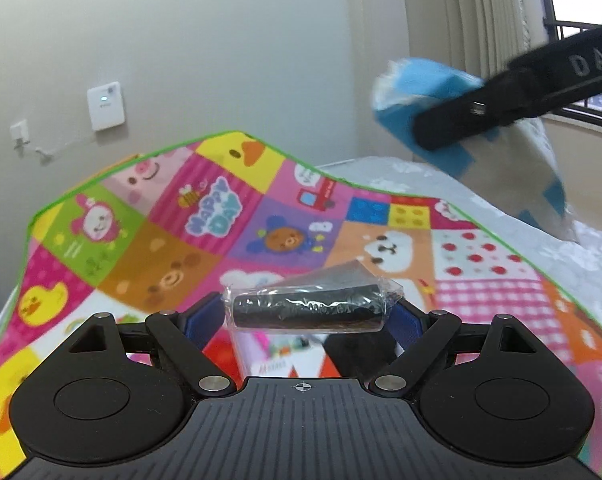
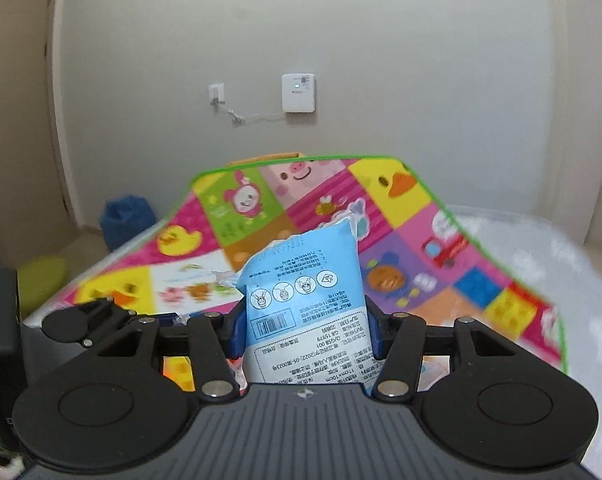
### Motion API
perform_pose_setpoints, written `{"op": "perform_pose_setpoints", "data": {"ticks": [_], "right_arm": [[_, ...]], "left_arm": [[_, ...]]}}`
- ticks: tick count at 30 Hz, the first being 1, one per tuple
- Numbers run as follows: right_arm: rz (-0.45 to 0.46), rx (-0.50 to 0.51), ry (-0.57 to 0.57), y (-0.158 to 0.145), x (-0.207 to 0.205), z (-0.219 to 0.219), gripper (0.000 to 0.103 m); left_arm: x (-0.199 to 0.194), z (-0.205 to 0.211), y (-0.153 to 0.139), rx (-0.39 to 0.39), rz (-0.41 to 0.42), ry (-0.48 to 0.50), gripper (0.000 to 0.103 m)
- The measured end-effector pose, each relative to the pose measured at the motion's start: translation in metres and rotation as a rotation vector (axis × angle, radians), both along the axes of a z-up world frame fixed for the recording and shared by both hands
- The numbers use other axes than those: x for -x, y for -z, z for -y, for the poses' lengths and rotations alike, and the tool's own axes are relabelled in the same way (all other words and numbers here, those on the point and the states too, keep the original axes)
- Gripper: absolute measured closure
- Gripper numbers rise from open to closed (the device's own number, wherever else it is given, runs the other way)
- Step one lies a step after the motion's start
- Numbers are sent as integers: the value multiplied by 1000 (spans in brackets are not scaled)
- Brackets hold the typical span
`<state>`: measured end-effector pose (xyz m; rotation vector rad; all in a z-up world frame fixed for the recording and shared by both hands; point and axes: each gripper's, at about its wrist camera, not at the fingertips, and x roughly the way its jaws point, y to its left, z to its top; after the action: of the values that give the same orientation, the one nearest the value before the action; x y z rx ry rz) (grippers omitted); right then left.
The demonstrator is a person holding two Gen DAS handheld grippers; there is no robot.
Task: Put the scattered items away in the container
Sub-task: 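Carry the tube and blue packet into the pink box and open both tools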
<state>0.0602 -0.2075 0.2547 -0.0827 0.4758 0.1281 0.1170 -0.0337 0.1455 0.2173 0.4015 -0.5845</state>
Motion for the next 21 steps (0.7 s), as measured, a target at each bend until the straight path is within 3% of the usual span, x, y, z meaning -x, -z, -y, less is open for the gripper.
{"op": "perform_pose_setpoints", "data": {"ticks": [3, 6, 11, 15, 18, 21], "right_arm": [[25, 92, -17, 19, -49, -7, 49], [8, 92, -42, 44, -95, -9, 17], [-52, -8, -3, 74, -119, 6, 17], [-104, -82, 66, 92, -100, 26, 17], [-160, -104, 95, 106, -80, 26, 17], [-205, -114, 76, 114, -60, 11, 17]], "left_arm": [[-37, 12, 27, 64, -21, 15, 6], [-53, 8, 51, 85, -85, -18, 6], [-28, -18, 75, 52, -77, -28, 3], [-13, -33, 79, 47, -184, -71, 2], [1, -49, 71, 51, -286, -160, 1], [18, -73, 60, 26, -353, -310, 0]]}}
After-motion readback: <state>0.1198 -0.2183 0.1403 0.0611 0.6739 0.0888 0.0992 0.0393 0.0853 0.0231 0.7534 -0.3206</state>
